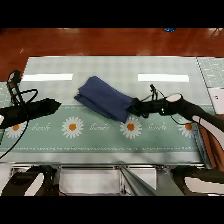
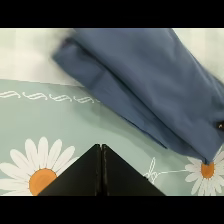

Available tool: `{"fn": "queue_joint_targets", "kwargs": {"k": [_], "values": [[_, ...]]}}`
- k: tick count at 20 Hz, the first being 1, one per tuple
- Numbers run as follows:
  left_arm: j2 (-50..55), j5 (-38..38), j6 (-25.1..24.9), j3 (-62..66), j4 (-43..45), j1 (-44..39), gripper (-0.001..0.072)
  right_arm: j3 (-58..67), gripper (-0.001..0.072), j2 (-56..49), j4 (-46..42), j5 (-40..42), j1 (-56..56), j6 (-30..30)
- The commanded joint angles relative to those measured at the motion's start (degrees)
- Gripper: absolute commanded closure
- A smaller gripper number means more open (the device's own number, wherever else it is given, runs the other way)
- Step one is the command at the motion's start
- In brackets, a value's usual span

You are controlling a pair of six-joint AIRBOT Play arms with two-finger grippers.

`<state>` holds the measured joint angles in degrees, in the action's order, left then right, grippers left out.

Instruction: Fold the shirts.

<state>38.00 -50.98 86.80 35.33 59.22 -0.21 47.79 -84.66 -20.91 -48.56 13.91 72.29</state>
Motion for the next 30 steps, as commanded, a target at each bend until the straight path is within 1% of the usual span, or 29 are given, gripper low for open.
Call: {"fn": "queue_joint_targets", "kwargs": {"k": [1,4,5,6,9,12,14,17,20,23,24,26,28,30], "values": [[0.0,0.4,0.0,-0.1,0.0,-0.1,0.0686,16.6,0.0689,-1.3,-8.3,-5.5,1.6,1.6],[0.0,0.4,0.0,-0.1,0.0,-0.1,0.0686,35.7,0.0690,-1.3,-31.3,-9.7,1.4,15.7],[0.0,0.4,0.0,-0.1,0.0,-0.1,0.0686,41.7,0.0689,-1.3,-37.1,-12.0,0.9,18.5],[0.0,0.4,0.0,-0.1,0.0,-0.1,0.0686,46.7,0.0690,-1.3,-40.4,-14.5,-0.1,20.2],[0.0,0.4,0.0,-0.1,0.0,-0.1,0.0686,59.0,0.0690,-0.7,-42.7,-22.3,-5.6,21.9],[0.0,0.9,-0.5,-0.1,0.1,-0.1,0.0686,65.7,0.0689,0.6,-43.6,-28.5,-13.7,24.0],[0.0,1.0,-1.6,-0.1,0.1,-0.1,0.0686,67.3,0.0690,2.4,-44.2,-32.5,-20.4,24.7],[0.0,1.1,-1.6,-0.1,0.1,-0.1,0.0686,67.3,0.0689,5.5,-44.2,-38.2,-31.0,25.1],[0.0,1.2,-1.7,-0.1,0.1,-0.1,0.0686,67.3,0.0689,7.7,-44.7,-46.4,-42.3,25.1],[0.0,2.5,-1.7,-0.1,0.1,-0.1,0.0686,67.3,0.0691,9.1,-48.8,-56.0,-52.3,24.7],[0.0,3.0,-1.7,-0.1,0.1,-0.1,0.0686,66.8,0.0691,9.7,-50.8,-57.9,-54.9,24.2],[0.0,4.2,-1.7,-0.1,0.1,-0.2,0.0686,63.4,0.0691,12.6,-51.9,-57.9,-59.1,23.5],[0.0,5.2,-1.7,-0.1,0.1,-0.2,0.0686,56.6,0.0691,16.1,-53.7,-57.9,-62.5,21.4],[0.0,5.5,-1.7,-0.1,0.1,-0.2,0.0686,46.9,0.0691,21.2,-61.4,-57.9,-65.7,19.4]]}}
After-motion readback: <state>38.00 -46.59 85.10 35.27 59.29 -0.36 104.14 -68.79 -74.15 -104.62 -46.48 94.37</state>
